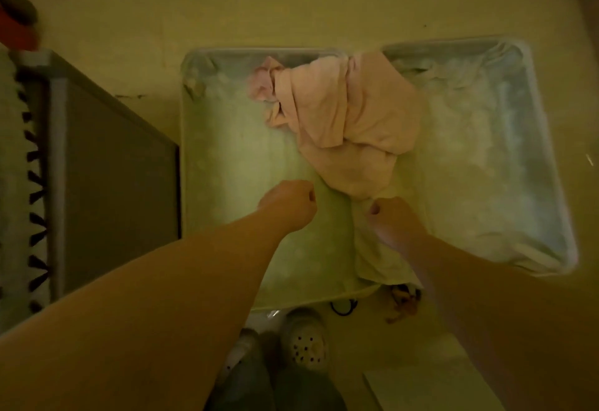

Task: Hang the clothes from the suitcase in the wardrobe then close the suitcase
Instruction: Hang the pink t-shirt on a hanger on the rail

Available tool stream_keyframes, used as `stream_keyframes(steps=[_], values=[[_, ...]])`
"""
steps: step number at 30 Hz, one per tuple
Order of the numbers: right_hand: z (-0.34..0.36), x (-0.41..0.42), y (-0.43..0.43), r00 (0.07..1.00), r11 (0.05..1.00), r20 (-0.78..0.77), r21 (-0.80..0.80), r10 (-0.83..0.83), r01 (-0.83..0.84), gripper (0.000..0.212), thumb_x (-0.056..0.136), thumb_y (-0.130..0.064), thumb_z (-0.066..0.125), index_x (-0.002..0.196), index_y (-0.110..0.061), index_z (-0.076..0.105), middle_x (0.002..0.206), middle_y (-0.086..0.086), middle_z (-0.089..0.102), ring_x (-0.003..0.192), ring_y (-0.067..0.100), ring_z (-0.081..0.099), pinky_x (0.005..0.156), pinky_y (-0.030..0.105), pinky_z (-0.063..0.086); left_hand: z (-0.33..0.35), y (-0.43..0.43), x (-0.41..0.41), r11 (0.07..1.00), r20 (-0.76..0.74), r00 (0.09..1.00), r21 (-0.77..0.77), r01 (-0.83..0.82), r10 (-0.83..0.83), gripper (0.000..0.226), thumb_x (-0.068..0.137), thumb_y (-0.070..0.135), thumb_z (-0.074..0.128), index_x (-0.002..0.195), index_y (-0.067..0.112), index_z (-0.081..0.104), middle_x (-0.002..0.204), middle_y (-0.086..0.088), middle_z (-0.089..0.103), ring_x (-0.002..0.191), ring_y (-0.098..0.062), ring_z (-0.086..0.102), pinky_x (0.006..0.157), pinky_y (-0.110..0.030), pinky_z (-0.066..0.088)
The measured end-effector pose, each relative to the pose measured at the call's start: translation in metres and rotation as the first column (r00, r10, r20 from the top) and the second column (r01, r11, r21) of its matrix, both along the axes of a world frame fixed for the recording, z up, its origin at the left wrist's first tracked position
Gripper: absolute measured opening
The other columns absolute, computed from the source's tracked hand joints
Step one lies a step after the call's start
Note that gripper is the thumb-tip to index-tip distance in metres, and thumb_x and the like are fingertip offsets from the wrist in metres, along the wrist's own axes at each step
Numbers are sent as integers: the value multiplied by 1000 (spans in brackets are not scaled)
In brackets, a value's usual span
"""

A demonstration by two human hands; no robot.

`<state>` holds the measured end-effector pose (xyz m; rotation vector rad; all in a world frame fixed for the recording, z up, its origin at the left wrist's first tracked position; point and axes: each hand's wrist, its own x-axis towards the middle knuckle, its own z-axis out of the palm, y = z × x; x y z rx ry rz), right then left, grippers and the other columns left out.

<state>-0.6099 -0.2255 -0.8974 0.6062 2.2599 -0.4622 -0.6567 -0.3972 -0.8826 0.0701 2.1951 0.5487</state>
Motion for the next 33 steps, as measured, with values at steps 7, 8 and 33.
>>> stream_keyframes(steps=[7,8,33], values=[[-90,-2,16,911,884,-2,-244,-412,400,35,93,-15,51,127,-8,56,105,9,54,95,23,53,80,30,43,-107,7,23,998,131,990,-27,-53,56,26,96,20,42,112,14,61,122,-9,59,105,-28,58,84,-32,47],[-99,-5,15,859,809,19,-325,-512,490,36,93,-13,51,129,-8,54,98,5,52,84,18,51,74,26,41,-119,7,26,998,149,987,-39,-58,63,26,96,19,42,112,14,61,122,-10,59,104,-29,58,84,-32,48],[83,23,-69,600,165,510,-662,-616,731,12,90,-15,58,78,-12,57,54,0,60,57,15,48,59,27,39,50,-8,36,334,688,209,-52,-941,695,52,94,54,38,88,6,57,83,-13,61,73,-23,56,71,-33,48]])
